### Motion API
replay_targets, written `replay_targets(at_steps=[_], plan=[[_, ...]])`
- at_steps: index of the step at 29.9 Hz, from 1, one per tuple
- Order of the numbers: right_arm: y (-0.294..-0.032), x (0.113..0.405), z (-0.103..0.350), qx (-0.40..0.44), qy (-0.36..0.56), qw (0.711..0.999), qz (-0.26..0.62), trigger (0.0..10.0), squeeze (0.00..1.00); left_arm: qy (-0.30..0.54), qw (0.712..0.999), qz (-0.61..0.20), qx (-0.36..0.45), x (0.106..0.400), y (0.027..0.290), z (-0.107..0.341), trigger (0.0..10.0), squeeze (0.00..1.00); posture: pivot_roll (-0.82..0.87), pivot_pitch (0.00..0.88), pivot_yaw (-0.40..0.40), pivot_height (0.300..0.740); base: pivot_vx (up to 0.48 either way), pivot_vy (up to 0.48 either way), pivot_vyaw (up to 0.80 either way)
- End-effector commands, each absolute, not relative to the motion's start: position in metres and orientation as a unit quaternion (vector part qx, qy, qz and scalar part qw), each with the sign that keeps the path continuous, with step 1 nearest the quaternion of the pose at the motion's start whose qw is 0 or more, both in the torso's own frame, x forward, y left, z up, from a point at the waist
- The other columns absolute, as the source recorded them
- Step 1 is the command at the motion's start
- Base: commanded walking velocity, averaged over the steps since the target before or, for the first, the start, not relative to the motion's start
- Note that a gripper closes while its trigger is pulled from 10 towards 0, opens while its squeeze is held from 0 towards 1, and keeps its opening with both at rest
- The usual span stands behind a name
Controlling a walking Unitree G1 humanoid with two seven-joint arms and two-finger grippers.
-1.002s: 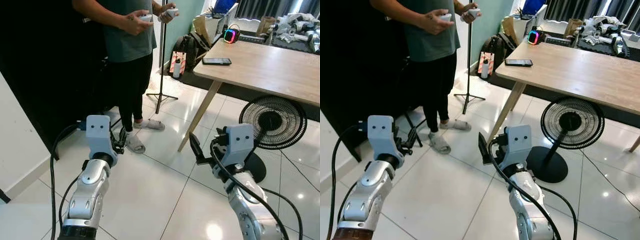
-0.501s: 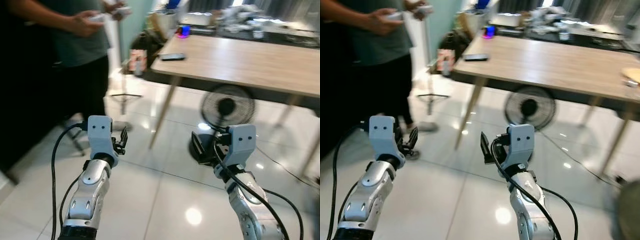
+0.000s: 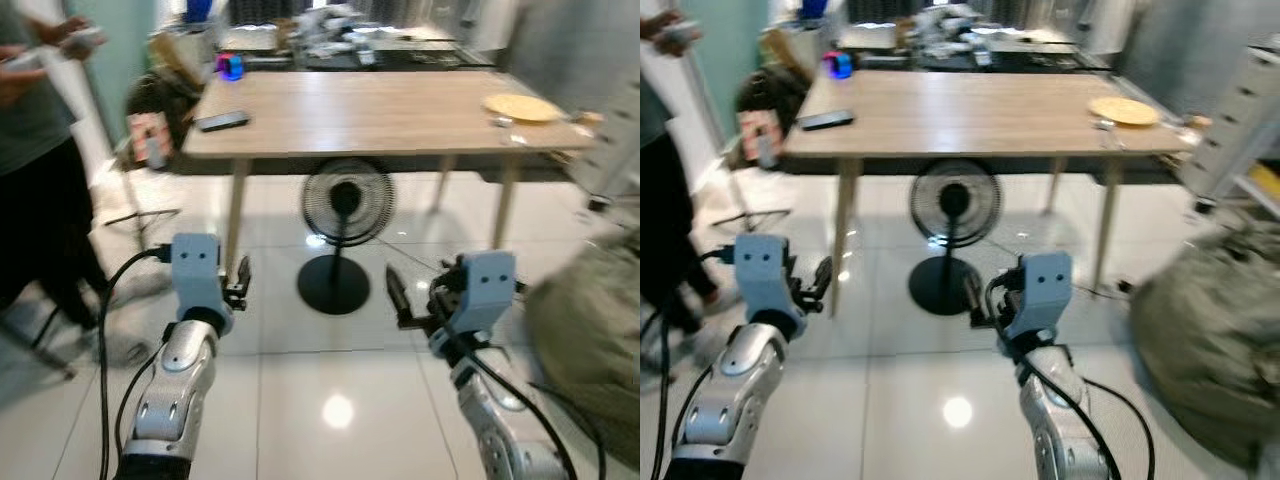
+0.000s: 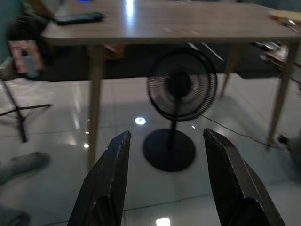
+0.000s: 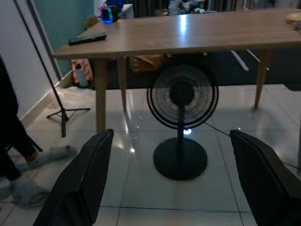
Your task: Setting the table
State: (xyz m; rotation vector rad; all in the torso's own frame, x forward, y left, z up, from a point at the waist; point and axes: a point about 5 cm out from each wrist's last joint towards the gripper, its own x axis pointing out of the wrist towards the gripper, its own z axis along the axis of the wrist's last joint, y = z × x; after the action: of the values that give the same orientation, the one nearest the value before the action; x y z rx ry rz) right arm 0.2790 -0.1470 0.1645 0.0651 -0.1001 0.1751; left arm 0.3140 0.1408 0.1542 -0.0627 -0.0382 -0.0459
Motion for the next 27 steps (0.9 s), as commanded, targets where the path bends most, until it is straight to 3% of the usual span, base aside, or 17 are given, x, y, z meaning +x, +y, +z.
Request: replay_targets(at_steps=[1,27], plan=[[-0.1480,0.2787,0.1610,0.037,-0.039,0.995,0.086,10.0,0.00,-0.008,0.999,-0.021,-0.032,0.3132,0.1412,0.1501,10.0,0.00,-0.10,0.000,0.065,0.740,0.000,0.000,-0.80],[-0.1513,0.2810,0.1612,0.060,-0.031,0.995,0.072,10.0,0.00,-0.007,0.999,-0.019,-0.033,0.3132,0.1414,0.1507,10.0,0.00,-0.10,0.000,0.065,0.740,0.000,0.000,-0.80]])
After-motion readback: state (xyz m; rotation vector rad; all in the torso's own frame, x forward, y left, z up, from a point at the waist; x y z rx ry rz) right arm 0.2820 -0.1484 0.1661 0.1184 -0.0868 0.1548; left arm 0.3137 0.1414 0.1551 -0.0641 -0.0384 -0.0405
